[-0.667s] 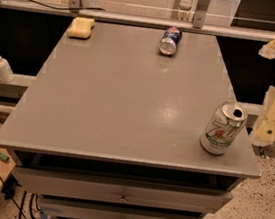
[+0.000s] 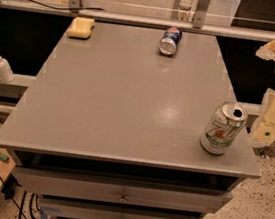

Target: Move 7up can near sponge

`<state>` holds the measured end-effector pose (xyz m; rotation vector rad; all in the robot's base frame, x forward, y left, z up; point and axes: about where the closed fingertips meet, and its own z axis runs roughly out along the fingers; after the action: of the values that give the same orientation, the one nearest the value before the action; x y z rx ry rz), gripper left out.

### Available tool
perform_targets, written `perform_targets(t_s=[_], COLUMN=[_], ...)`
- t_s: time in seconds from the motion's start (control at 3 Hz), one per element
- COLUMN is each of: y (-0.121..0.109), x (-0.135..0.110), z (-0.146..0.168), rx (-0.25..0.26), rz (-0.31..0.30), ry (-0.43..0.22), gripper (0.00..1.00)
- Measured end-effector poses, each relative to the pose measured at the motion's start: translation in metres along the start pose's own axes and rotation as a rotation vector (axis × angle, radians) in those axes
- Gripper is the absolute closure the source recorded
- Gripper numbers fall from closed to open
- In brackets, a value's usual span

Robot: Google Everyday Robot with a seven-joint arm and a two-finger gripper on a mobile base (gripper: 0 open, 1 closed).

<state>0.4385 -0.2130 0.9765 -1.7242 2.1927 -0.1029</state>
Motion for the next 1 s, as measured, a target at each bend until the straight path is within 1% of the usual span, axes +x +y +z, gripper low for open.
perform_targets(t_s=[0.33, 0.67, 1.0], y=[0.006, 0.007, 0.005], x=[-0.003, -0.005, -0.003], z=[0.018, 0.042, 0.063], rx=[-0.013, -0.038, -0.069], rz=[-0.003, 0.011, 0.037], ry=[-0.051, -0.084, -0.098], gripper=[0.00, 0.00, 0.00])
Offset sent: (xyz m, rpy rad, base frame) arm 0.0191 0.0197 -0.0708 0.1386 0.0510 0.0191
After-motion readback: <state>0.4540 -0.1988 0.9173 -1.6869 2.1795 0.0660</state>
